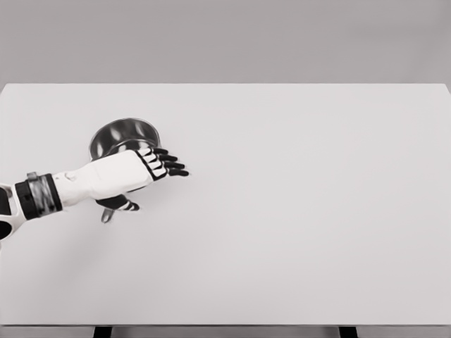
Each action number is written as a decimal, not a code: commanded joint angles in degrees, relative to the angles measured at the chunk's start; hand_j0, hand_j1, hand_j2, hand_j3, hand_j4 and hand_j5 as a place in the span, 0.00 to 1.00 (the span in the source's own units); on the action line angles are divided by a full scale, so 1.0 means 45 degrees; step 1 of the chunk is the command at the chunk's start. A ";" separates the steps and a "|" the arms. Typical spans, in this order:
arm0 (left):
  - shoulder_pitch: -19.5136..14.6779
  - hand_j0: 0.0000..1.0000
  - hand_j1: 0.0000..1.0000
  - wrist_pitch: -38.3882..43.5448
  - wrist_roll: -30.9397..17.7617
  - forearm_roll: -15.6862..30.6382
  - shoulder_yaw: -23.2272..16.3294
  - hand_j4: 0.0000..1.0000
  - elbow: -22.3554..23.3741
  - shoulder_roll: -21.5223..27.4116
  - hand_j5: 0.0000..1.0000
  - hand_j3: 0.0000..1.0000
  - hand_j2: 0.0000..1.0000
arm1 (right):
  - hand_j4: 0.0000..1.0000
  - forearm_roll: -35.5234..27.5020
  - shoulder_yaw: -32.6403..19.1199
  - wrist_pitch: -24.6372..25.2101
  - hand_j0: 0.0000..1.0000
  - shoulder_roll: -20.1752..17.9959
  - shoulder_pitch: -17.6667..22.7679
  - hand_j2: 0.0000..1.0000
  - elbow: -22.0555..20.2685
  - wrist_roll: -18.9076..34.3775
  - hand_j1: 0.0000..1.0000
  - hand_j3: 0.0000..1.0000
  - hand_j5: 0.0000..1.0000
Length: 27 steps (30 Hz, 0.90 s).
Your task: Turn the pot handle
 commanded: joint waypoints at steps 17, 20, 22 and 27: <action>0.0312 1.00 1.00 0.0035 0.0008 0.0081 0.1390 1.00 0.0616 0.1220 1.00 1.00 1.00 | 1.00 0.0014 0.0001 0.0000 1.00 -0.0001 0.0000 1.00 0.0002 -0.0010 1.00 1.00 1.00; 0.0313 1.00 1.00 0.0035 0.0008 0.0081 0.1468 1.00 0.0792 0.1396 1.00 1.00 1.00 | 1.00 0.0014 0.0001 0.0000 1.00 -0.0001 0.0000 1.00 0.0002 -0.0010 1.00 1.00 1.00; 0.0313 1.00 1.00 0.0035 0.0008 0.0062 0.1546 1.00 0.0987 0.1552 1.00 1.00 1.00 | 1.00 -0.0005 0.0001 0.0000 1.00 -0.0001 0.0000 1.00 0.0002 -0.0010 1.00 1.00 1.00; 0.0293 1.00 1.00 0.0035 0.0008 0.0062 0.1781 1.00 0.1417 0.1864 1.00 1.00 1.00 | 1.00 -0.0005 0.0001 0.0000 1.00 -0.0001 0.0000 1.00 0.0002 0.0009 1.00 1.00 1.00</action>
